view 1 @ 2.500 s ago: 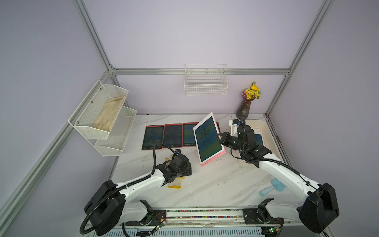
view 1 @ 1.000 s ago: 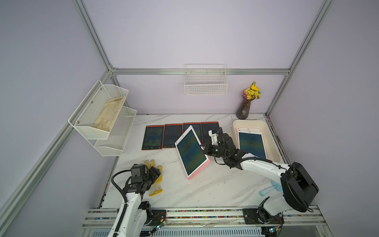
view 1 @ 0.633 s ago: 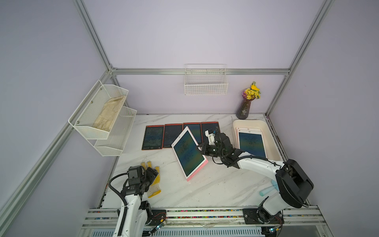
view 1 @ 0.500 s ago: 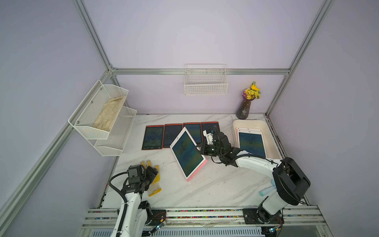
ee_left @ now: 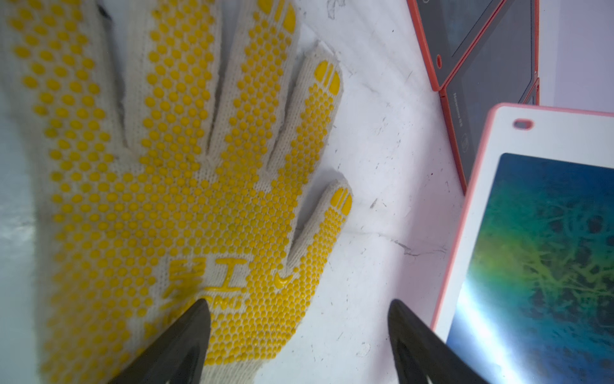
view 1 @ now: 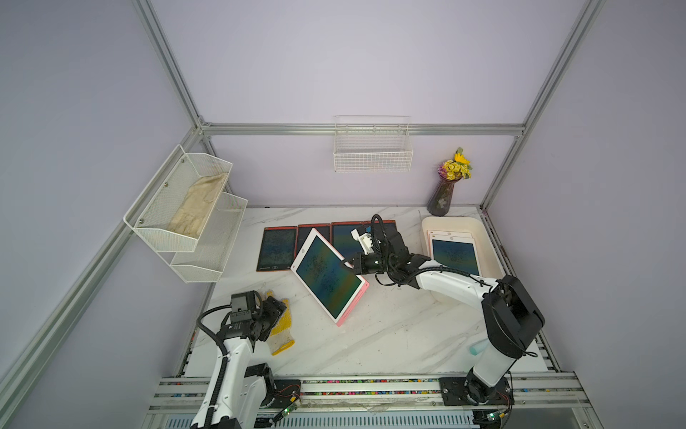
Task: Take out the writing tablet from the storage box
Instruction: Move the distractor to the center of the board.
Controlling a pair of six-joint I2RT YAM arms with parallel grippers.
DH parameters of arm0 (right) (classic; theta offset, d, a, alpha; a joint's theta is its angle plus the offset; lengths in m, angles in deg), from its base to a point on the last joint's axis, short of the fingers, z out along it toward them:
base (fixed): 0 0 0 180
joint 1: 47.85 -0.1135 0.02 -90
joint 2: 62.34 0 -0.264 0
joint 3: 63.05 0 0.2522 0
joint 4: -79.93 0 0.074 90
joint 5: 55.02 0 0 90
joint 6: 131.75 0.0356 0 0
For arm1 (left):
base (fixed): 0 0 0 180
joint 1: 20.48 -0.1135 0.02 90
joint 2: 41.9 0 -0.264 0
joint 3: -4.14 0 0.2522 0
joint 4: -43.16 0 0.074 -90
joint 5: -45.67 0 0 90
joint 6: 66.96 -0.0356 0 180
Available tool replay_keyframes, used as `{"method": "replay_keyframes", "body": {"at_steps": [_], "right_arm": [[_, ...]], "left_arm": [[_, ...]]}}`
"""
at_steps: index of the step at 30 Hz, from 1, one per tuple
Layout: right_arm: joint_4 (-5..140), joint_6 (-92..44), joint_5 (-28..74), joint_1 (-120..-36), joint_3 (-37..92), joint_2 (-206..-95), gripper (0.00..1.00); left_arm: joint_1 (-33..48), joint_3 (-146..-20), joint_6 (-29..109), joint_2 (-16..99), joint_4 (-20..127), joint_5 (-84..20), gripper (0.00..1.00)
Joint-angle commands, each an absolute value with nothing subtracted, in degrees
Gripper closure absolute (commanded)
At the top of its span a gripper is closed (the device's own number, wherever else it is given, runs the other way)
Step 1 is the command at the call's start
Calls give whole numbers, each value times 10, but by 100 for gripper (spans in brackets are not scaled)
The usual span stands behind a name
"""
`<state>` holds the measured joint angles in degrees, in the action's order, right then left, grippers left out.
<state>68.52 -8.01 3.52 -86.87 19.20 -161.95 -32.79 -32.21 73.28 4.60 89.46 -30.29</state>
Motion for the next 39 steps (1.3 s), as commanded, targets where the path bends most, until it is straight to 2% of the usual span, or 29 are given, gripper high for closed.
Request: {"method": "replay_keyframes", "body": {"at_steps": [1, 11, 22, 30, 39], "right_arm": [[649, -127, 1, -871, 222, -1628, 100], [581, -187, -23, -870, 251, -1666, 100], [510, -257, -45, -872, 327, -1747, 100], [466, -285, -56, -877, 397, -1802, 100], [425, -311, -50, -885, 461, -1850, 100]], "left_arm": [[-331, -371, 713, 57, 900, -318, 17], [-342, -375, 707, 107, 889, -342, 16], [-471, -359, 714, 125, 870, -292, 16], [-520, -394, 688, 126, 893, -273, 15], [-536, -422, 677, 136, 894, -243, 14]]}}
